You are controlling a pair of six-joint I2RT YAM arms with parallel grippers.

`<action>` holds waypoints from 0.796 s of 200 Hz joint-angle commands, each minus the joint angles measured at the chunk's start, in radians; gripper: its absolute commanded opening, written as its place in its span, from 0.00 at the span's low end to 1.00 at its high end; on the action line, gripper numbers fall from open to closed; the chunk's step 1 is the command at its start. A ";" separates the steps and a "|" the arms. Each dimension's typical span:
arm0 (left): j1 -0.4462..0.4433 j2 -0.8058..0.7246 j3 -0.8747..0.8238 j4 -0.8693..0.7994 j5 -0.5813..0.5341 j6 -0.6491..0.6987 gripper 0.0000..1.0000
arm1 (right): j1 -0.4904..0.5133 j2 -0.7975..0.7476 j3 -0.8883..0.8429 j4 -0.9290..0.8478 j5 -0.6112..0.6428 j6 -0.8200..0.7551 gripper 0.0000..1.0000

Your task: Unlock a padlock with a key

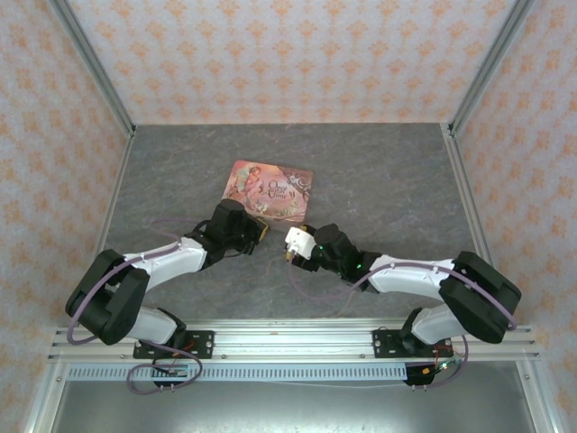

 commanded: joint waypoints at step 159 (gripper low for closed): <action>0.011 -0.010 0.053 -0.052 0.046 -0.015 0.00 | 0.064 0.287 0.144 0.264 0.098 -0.107 0.37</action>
